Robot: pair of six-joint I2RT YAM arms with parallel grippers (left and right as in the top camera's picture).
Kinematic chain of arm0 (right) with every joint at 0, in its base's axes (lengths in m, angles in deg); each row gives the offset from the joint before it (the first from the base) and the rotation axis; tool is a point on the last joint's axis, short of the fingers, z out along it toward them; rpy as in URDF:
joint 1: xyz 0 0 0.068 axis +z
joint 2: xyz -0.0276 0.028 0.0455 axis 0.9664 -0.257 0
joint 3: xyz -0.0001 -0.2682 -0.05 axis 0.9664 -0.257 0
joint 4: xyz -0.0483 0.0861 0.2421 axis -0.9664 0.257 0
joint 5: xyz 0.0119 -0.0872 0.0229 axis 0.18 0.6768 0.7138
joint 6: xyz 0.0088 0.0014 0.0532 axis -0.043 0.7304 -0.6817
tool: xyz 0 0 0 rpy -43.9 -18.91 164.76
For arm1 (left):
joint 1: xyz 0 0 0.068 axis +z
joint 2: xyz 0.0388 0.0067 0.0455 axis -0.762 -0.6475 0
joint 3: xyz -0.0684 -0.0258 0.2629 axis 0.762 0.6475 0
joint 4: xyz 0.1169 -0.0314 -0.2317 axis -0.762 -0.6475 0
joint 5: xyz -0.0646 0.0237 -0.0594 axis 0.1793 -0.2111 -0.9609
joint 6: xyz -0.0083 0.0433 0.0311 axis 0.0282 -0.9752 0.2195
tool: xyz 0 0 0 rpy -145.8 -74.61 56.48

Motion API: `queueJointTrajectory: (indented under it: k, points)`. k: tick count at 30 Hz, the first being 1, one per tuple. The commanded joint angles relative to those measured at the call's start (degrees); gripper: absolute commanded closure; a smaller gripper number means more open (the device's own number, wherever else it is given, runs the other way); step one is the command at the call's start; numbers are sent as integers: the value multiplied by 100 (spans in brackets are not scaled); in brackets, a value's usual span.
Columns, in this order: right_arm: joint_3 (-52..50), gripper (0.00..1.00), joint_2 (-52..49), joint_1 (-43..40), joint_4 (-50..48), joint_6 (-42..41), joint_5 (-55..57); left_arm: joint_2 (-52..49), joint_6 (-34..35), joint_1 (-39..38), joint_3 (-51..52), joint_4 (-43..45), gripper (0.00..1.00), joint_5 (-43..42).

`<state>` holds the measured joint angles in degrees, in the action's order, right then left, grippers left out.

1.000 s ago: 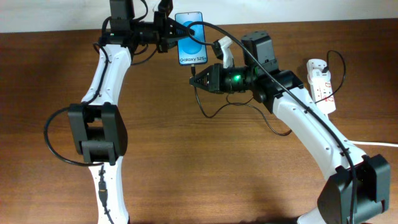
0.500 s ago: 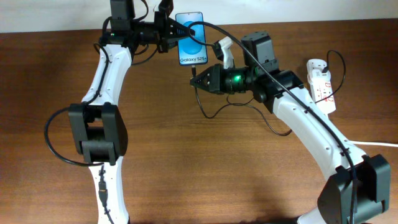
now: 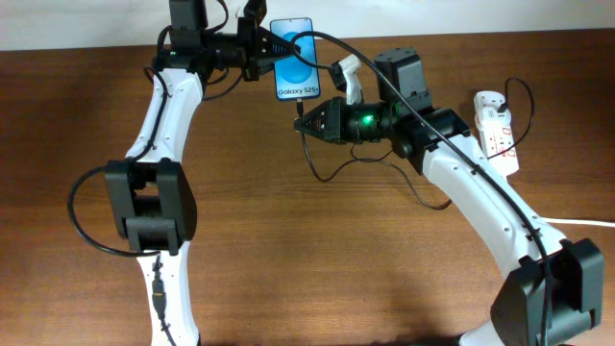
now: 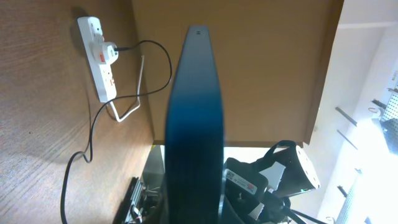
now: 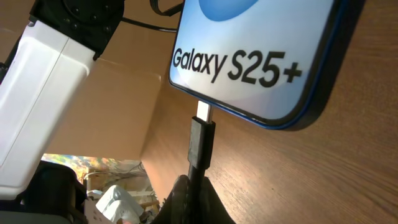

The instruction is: Plug charger to phone and switch on socket

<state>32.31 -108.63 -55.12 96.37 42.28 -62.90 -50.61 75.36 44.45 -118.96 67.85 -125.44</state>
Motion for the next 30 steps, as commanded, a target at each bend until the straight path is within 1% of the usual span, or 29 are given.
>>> queueJointTrajectory:
  k: [1, 11, 14, 30]
  points:
    - [96, 96, -17, -61, -66, 15, 13, 44, -74, -68, -68, 61, 100, -227]
    - [96, 96, -17, -90, 50, 15, 26, 44, -74, -68, -68, 216, 100, -227]
    - [96, 96, -17, -90, 140, 17, 9, 44, -70, -68, -68, 446, 100, -227]
    - [96, 96, -17, -90, 11, 17, 37, 44, -70, -85, -68, 439, 100, -227]
